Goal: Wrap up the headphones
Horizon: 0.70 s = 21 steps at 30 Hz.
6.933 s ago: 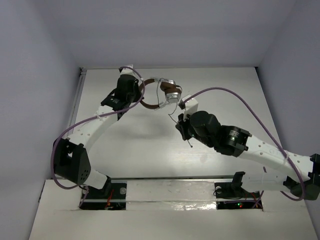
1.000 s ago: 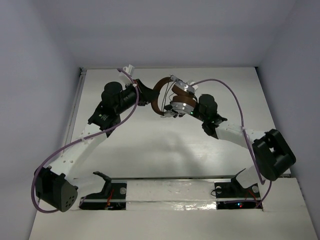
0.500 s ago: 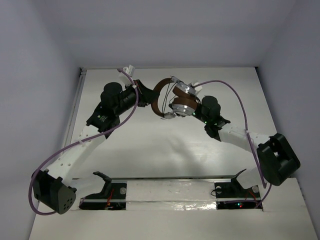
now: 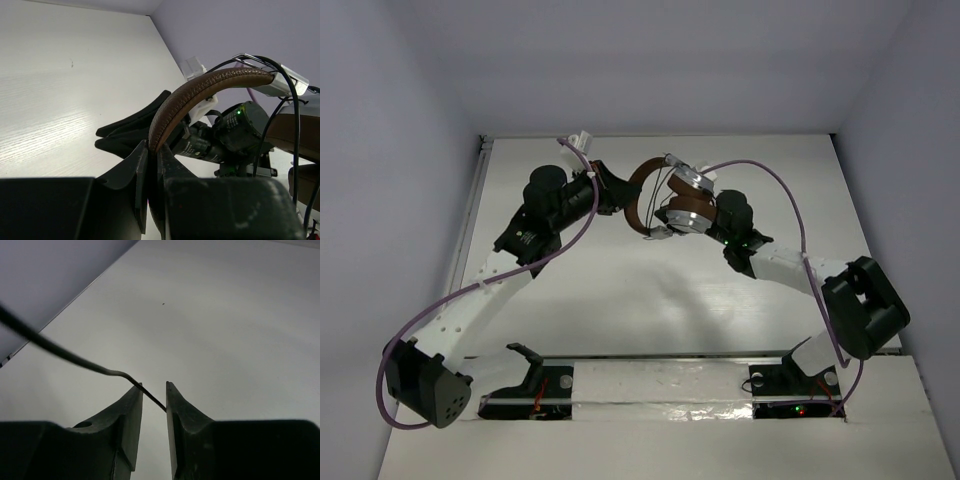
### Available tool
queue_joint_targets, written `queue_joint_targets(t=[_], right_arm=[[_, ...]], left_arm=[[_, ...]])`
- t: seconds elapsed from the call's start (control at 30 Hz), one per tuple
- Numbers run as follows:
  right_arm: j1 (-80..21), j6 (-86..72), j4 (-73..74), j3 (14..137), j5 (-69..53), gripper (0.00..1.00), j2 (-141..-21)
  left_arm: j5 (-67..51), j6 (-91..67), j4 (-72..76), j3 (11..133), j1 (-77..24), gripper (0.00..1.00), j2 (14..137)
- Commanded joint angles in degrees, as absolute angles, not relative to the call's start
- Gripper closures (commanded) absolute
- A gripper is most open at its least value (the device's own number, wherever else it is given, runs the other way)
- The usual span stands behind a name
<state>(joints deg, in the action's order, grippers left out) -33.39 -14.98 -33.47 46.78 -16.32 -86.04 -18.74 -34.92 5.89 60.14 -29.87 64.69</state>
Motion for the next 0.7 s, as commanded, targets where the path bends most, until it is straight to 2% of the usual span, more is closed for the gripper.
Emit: queue_joint_targets(t=[0.0, 0.1, 0.13, 0.23, 0.5, 0.67], right_arm=[[-33.31, -15.82, -37.52, 48.96, -18.72, 0.69, -87.36], [-33.31, -16.70, -39.20, 48.25, -19.51, 0.77, -88.59], [-33.31, -17.05, -39.72, 48.16, -19.60, 0.88, -88.85], [-33.31, -19.33, -42.18, 46.76, -20.47, 1.00, -88.95], [-33.31, -27.59, -44.56, 38.32, -20.83, 1.00, -81.92], [-34.98, -28.30, -38.68, 35.86, -19.52, 1.00, -77.09]], left_arm=[[-17.76, -35.42, 10.11, 64.51, -30.23, 1.00, 63.28], [-17.32, -35.59, 10.28, 65.48, -30.23, 1.00, 63.63], [-17.14, -35.60, 10.37, 65.83, -30.23, 1.00, 63.81], [-15.47, -35.60, 10.46, 66.79, -30.23, 1.00, 64.33], [-0.53, -31.38, 6.07, 70.84, -29.45, 1.00, 69.16], [9.04, -28.83, 4.75, 73.91, -28.92, 1.00, 72.50]])
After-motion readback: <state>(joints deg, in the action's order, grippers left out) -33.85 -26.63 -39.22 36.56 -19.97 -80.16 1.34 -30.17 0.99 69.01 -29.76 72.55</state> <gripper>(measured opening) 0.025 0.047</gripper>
